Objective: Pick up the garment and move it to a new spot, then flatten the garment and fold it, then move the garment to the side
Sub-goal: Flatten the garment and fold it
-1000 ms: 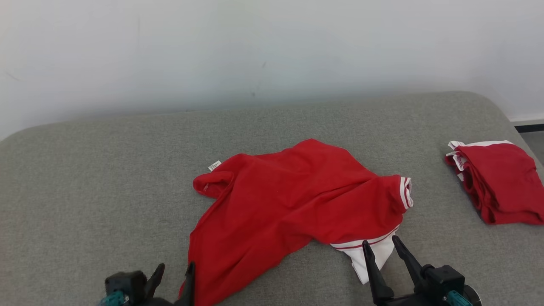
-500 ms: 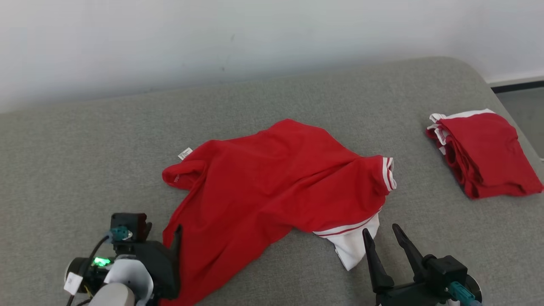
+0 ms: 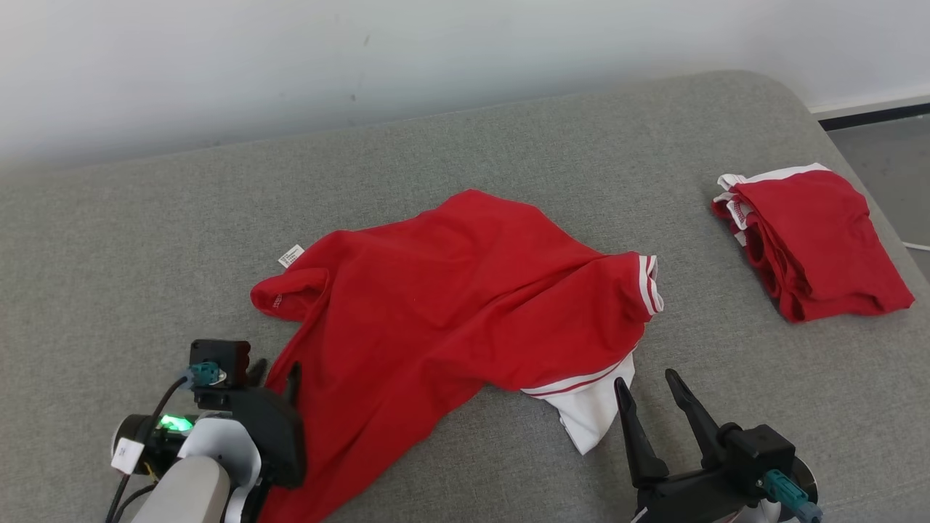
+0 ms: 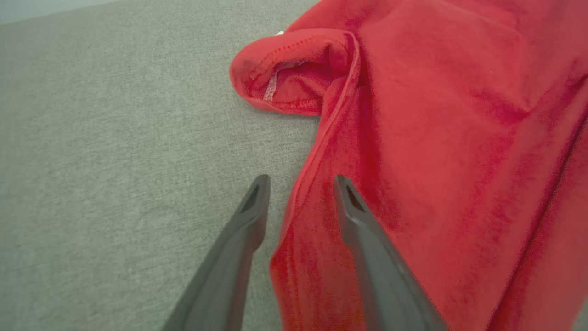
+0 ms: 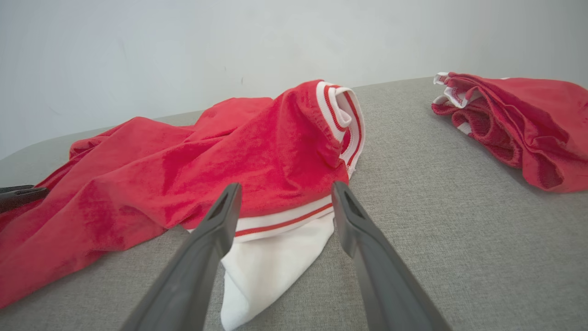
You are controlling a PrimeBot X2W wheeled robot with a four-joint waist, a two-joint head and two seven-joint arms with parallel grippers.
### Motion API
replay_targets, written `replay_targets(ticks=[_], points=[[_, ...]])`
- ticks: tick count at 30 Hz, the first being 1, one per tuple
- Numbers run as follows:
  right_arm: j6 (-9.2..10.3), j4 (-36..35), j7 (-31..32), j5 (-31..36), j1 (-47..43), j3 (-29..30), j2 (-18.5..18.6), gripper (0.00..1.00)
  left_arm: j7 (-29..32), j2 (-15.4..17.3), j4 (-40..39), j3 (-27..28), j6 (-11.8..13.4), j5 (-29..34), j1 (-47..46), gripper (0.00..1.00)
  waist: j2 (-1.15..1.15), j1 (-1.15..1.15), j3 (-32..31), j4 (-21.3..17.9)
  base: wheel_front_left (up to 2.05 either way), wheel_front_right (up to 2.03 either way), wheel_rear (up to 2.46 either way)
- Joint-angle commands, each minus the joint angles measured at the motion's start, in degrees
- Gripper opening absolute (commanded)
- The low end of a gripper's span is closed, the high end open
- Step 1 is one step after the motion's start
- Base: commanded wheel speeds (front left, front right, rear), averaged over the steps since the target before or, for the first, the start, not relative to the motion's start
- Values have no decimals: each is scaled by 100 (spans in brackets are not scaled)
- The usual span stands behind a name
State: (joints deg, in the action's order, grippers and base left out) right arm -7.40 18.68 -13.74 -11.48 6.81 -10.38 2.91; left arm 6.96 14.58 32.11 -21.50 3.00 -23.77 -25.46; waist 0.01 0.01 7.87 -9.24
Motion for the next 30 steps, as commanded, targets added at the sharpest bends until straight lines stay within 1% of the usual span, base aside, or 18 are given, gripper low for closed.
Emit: replay_targets(ticks=[1,4,8,15,17,23,25,27,30], points=[[-14,20,-41,-24,17,-7,-4,100,-41,-31,55,-13,-46,-21,-63,0,-1,-1,-1,0,0,0,0],[-14,43,-49,-26,20,8,-4,100,-164,-57,133,-16,-98,-48,-154,0,-1,-1,-8,7,0,0,0],[-14,53,-63,-1,8,43,-4,100,-390,-126,210,71,-78,-140,-253,0,-1,-1,-14,36,0,0,0],[-14,32,-74,28,59,-7,-4,100,-1031,-206,379,693,75,-629,-485,0,-1,-1,66,67,0,0,0],[-14,18,-49,47,99,-37,-4,100,-1258,-138,501,907,125,-728,-622,0,-1,-1,144,57,0,0,0],[-14,-36,-5,125,138,-81,-4,100,-1646,-5,785,1219,99,-931,-938,0,-1,-1,310,-9,0,0,0],[-14,-67,21,154,162,-112,2,100,-1712,-32,889,1366,93,-1069,-1022,0,-1,-1,362,-47,0,0,0],[-14,-101,43,166,181,-142,14,100,-1761,36,1015,1442,63,-1125,-1123,0,-1,-1,411,-88,0,0,0],[-14,-152,78,186,200,-176,41,100,-1862,40,1191,1586,42,-1268,-1253,0,-1,-1,461,-149,0,0,0]])
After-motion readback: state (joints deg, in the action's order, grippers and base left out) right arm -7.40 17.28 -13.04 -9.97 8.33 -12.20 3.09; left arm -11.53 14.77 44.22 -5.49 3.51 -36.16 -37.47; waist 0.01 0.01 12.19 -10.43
